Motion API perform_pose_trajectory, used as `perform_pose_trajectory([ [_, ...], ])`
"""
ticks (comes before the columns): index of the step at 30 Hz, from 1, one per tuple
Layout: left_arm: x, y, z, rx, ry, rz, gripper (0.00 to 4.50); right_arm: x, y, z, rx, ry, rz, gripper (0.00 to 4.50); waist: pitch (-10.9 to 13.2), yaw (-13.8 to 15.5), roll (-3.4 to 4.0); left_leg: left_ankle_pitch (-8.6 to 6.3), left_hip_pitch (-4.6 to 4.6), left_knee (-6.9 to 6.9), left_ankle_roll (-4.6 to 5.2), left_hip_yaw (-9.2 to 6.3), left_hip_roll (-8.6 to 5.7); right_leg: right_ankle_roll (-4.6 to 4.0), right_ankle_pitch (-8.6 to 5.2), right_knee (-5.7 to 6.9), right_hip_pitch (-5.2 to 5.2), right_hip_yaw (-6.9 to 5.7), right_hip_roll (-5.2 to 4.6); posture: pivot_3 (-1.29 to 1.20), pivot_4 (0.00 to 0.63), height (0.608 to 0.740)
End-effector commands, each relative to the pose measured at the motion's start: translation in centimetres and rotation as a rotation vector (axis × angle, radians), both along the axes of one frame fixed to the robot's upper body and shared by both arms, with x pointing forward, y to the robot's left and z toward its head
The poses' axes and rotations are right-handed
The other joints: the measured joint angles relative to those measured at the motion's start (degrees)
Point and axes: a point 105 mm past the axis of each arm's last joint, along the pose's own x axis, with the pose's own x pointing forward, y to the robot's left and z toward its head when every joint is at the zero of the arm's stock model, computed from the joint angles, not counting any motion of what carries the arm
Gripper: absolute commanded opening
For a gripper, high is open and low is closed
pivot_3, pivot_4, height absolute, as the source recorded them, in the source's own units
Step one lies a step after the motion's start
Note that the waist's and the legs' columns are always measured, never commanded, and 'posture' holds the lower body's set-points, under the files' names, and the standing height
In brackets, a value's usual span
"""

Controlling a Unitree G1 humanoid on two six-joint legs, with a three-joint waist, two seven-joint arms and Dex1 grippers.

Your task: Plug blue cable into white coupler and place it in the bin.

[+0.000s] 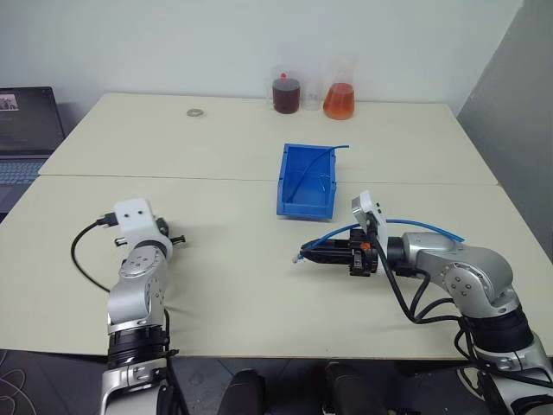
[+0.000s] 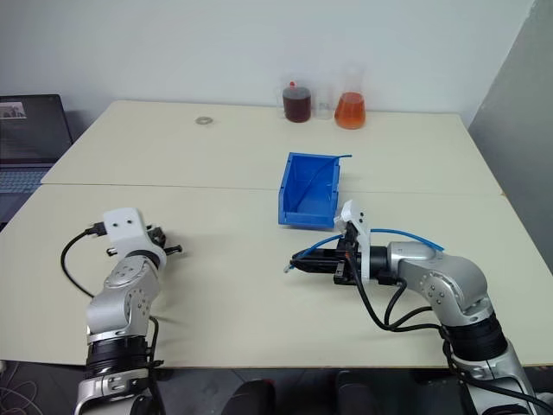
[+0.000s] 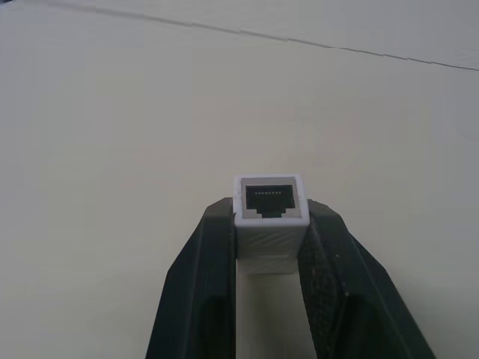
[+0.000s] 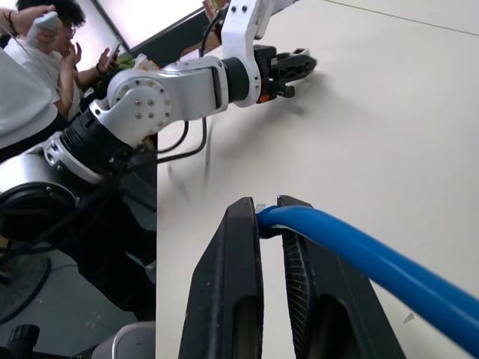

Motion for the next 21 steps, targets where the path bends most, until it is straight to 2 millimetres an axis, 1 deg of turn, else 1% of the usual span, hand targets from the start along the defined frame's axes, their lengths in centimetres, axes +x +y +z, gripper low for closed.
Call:
perform_pose_trajectory([
  [1,-0.8,-6.0,1.7,0.056,0.045,-0.483,0.79,-0.3,-0.9,1.0,0.02,-0.05,-0.029,0.11,0.0,-0.01,0.01,0.0,0.01,-0.01,0.0,0.01,0.0,0.0,0.0,-0.01,0.0,0.01,0.01,0.0,0.15,0.74],
  [3,-2.0,-8.6,1.8,0.112,0.089,-0.722,0.79,-0.5,-1.1,0.8,0.014,-0.047,-0.039,0.11,0.0,-0.05,0.01,0.0,0.02,-0.02,0.01,0.05,-0.01,0.0,-0.01,-0.03,0.0,0.05,0.0,0.0,0.15,0.74],
  [6,-3.7,-10.9,1.6,0.188,0.149,-0.984,0.79,-1.0,-1.3,0.2,-0.016,-0.055,-0.037,0.11,0.02,-0.13,0.03,-0.01,0.04,-0.07,0.02,0.08,0.02,-0.03,-0.02,-0.05,-0.01,0.08,0.03,0.0,0.15,0.74],
  [9,-5.9,-12.2,0.6,0.288,0.24,-1.252,0.79,-1.5,-1.3,-0.7,-0.074,-0.08,-0.02,0.11,0.03,-0.25,0.05,-0.01,0.07,-0.15,0.02,0.08,0.06,-0.06,-0.04,-0.06,-0.03,0.09,0.1,0.0,0.15,0.74],
  [10,-6.5,-12.3,0.3,0.308,0.265,-1.313,0.79,-1.6,-1.3,-0.9,-0.089,-0.088,-0.015,0.11,0.04,-0.34,0.07,-0.01,0.08,-0.18,0.02,0.08,0.07,-0.09,-0.06,-0.06,-0.04,0.08,0.11,0.0,0.15,0.74],
  [12,-8.5,-12.4,-0.8,0.38,0.35,-1.489,0.79,-1.8,-1.4,-1.2,-0.108,-0.103,-0.015,0.11,0.05,-0.36,0.08,-0.01,0.1,-0.24,0.03,0.15,0.11,-0.11,-0.07,-0.05,-0.11,0.14,0.15,0.0,0.15,0.74],
  [14,-9.3,-12.2,-1.6,0.439,0.405,-1.579,0.79,-1.8,-1.4,-1.4,-0.117,-0.113,-0.017,0.11,0.06,-0.32,0.1,-0.01,0.08,-0.27,0.03,0.13,0.15,-0.18,-0.11,-0.03,-0.14,0.11,0.18,0.0,0.15,0.74],
  [17,-9.4,-12.0,-2.2,0.482,0.433,-1.616,0.79,-1.9,-1.3,-1.6,-0.129,-0.125,-0.018,0.11,0.07,-0.19,0.11,-0.01,0.04,-0.27,0.03,0.14,0.15,-0.18,-0.11,-0.04,-0.17,0.12,0.19,0.0,0.15,0.74],
  [21,-9.1,-13.2,-2.7,0.495,0.437,-1.652,0.79,-1.9,-0.7,-1.8,-0.143,-0.159,-0.016,0.11,0.06,-0.19,0.11,-0.02,0.04,-0.25,0.04,0.18,0.12,-0.16,-0.11,-0.05,-0.16,0.15,0.18,0.0,0.15,0.74],
])
